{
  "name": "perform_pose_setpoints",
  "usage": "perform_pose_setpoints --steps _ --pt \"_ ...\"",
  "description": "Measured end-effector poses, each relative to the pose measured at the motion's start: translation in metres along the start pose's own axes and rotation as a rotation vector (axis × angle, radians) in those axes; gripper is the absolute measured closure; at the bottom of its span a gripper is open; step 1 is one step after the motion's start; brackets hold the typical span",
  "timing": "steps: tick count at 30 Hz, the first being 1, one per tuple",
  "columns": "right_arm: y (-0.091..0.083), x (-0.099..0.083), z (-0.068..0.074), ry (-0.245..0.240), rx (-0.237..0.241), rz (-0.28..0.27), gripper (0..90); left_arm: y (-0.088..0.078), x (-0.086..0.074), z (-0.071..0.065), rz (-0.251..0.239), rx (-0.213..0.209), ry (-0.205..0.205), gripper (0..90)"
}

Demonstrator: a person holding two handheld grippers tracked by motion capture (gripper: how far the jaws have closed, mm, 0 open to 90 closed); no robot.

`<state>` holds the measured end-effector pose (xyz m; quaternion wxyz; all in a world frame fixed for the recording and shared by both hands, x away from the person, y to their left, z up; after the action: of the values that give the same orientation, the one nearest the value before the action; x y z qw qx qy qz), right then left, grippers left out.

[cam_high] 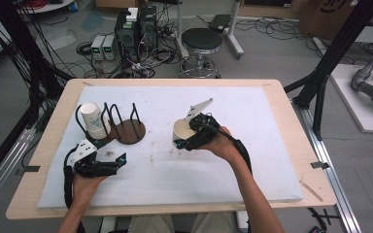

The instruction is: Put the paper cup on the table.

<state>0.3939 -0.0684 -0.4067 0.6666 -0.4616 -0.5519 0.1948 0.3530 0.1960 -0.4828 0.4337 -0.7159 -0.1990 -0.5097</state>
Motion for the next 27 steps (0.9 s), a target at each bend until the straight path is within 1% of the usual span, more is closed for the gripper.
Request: perform_pose_setpoints --steps 6,7,16,17,23,26,27 --pt "0.002 0.0 -0.001 -0.004 0.0 0.007 29.8 -0.002 0.0 0.0 -0.016 -0.009 -0.005 1.8" --pt "0.002 0.0 -0.001 -0.004 0.001 0.008 29.9 -0.002 0.001 0.001 -0.019 -0.01 -0.013 1.8" --pt "0.006 0.0 -0.003 0.004 0.002 0.019 29.8 -0.002 0.001 0.001 -0.02 -0.013 -0.01 1.8" --pt "0.007 0.0 -0.003 0.012 0.002 0.023 29.8 -0.002 0.001 0.001 -0.021 -0.012 -0.009 1.8" --pt "0.013 0.0 -0.006 0.016 -0.004 0.031 29.8 -0.003 0.001 0.0 -0.028 -0.013 -0.006 1.8" --pt "0.018 0.0 -0.007 0.025 -0.003 0.05 29.8 -0.003 0.001 0.0 -0.029 -0.014 -0.003 1.8" --pt "0.021 0.001 -0.009 0.014 -0.008 0.053 29.8 -0.003 0.0 0.0 -0.029 -0.013 -0.001 1.8"
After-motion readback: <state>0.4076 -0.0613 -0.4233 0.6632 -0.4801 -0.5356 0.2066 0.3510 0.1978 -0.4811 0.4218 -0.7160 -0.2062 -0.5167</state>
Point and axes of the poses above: each handheld gripper's, and its own axes: y roughly forward along the jaws, x roughly out of its top, z roughly to its left, the point moved 8 cm from there along y, roughly forward along the jaws, and after that the axes turned 8 degrees about z, right-handed, at the moved point
